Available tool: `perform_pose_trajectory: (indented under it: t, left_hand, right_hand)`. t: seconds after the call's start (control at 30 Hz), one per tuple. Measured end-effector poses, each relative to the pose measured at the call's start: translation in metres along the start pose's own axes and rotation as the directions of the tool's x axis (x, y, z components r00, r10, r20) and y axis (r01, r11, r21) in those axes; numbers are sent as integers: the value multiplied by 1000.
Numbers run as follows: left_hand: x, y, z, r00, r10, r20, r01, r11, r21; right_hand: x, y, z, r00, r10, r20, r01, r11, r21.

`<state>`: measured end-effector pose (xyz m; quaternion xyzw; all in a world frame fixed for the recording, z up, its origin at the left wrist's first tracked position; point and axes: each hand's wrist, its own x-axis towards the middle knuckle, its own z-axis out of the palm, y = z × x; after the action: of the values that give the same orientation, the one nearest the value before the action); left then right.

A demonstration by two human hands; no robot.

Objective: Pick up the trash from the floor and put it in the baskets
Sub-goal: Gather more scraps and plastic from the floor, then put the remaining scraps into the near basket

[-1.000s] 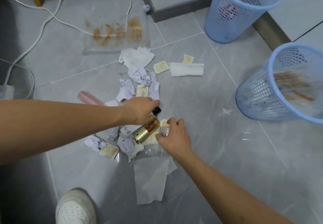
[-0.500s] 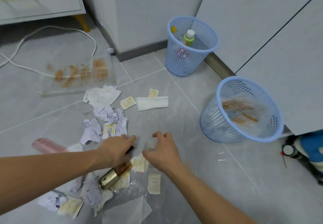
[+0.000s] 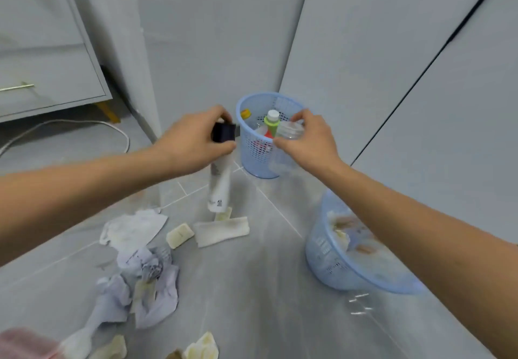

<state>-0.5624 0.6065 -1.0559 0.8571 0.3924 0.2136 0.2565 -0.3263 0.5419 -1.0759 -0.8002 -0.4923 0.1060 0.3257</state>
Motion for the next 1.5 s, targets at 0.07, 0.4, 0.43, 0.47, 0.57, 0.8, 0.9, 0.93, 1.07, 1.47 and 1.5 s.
perform_pose_trajectory:
  t: [0.07,0.4,0.43,0.47,0.57,0.8,0.9,0.93,1.07,1.47,1.5]
  left_hand:
    - [36,7,-4,996,11,-92,-14,999,-34]
    - [134,5,52,926,-54,-374,-6,987,-158]
    - [139,3,61,923,-59,-380,-2,988,-157]
    - [142,0,71,922,-62,-382,5,989,-150]
    - [150,-8,97,939,-47,-342,15,995,-95]
    - [155,-16,150,997,1,-80,5,997,80]
    - [145,-13,153,996,54,-70,-42,987,158]
    - [138,-13,149,996,63,-70,-52,986,160]
    - [96,-19,115,995,75,-67,-62,981,182]
    - [-174,-59,87,975,-219,-34,220,974,54]
    - [-198,-61,93,969,-248,-14,249,967,60]
  right_hand:
    - [33,3,-13,999,-9,-53,10,1000,26]
    - [118,43,14,997,24,-70,-24,1000,2]
    - [121,48,20,998,21,-58,-22,1000,-18]
    - [124,53,27,999,13,-44,-15,999,-45]
    - [128,67,43,1000,-29,6,29,988,-153]
    - [122,85,51,994,-35,105,62,964,-259]
    - [110,83,45,996,-68,63,80,972,-221]
    - [104,80,42,995,-89,39,96,975,-201]
    - [65,53,42,980,-186,-63,178,976,-123]
    - [-245,15,120,954,-210,213,206,978,41]
    - [-271,21,127,942,-163,293,166,986,18]
